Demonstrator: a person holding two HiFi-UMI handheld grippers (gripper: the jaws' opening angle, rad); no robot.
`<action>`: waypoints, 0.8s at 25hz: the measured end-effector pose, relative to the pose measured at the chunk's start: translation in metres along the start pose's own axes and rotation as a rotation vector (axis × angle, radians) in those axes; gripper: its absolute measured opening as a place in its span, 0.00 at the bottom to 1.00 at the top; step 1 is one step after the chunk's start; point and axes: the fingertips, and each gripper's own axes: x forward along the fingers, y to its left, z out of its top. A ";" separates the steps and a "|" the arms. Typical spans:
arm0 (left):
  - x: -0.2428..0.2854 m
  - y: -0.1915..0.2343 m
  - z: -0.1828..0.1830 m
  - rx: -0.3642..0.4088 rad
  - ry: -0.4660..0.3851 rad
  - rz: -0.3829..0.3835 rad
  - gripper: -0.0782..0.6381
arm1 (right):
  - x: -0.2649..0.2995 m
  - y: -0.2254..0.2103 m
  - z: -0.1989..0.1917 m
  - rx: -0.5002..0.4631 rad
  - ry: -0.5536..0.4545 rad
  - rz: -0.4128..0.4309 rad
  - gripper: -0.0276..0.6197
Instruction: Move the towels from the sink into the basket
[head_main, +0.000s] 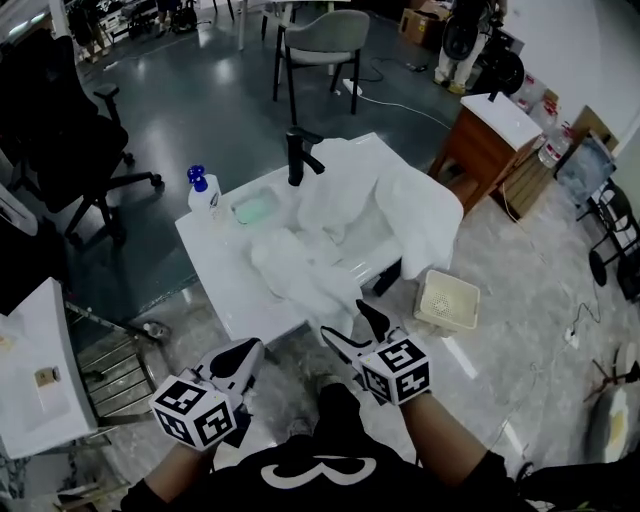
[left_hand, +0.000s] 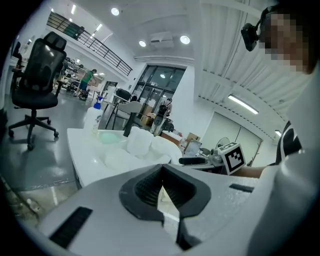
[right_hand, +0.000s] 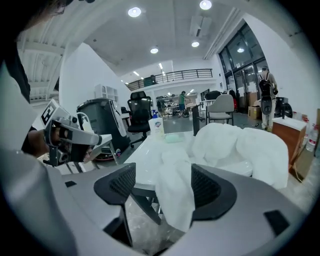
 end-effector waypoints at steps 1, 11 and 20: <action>0.002 0.005 0.003 0.001 -0.002 0.015 0.12 | 0.008 -0.004 -0.001 -0.010 0.014 0.006 0.55; 0.013 0.045 0.021 -0.063 -0.023 0.167 0.12 | 0.075 -0.034 -0.013 -0.136 0.172 0.072 0.55; 0.022 0.061 0.031 -0.090 -0.044 0.226 0.12 | 0.104 -0.048 -0.042 -0.129 0.291 0.115 0.56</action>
